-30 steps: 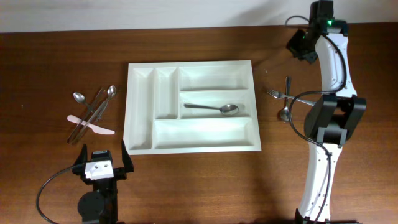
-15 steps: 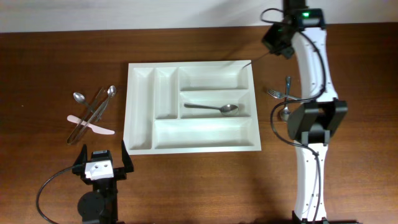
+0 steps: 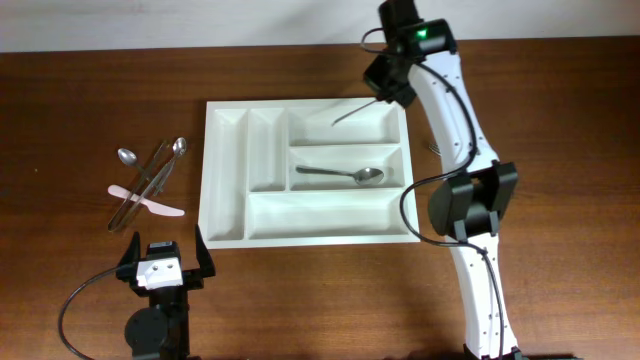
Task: Pack container
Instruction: 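Carry the fork with the right gripper into the tray's upper-right compartment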
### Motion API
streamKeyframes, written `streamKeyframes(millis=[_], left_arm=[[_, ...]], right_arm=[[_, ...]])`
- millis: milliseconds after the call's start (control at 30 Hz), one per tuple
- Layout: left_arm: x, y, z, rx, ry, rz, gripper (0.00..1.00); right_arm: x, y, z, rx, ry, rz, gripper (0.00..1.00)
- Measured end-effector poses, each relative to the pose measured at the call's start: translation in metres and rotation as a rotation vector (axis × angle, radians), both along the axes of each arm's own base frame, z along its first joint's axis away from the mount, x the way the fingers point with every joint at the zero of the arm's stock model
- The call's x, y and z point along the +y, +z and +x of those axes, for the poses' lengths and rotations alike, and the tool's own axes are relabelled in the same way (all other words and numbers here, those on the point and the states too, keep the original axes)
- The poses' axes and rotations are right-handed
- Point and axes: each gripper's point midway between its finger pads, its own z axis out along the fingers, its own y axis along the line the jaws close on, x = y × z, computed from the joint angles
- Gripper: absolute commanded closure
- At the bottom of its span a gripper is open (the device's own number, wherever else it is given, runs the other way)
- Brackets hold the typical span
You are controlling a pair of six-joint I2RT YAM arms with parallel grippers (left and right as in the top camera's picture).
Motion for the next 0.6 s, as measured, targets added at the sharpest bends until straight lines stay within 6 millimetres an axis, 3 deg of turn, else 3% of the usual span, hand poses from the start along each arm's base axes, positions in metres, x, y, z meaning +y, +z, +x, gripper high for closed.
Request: streamKeyframes(millis=[267, 600], left_arm=[[0.0, 0.0, 0.0, 0.0, 0.0, 0.0, 0.01], [0.0, 0.0, 0.0, 0.0, 0.0, 0.0, 0.01]], right_arm=[[0.027, -0.003, -0.016, 0.038, -0.07, 0.01, 0.96], [0.032, -0.011, -0.017, 0.049, -0.162, 0.018, 0.96]])
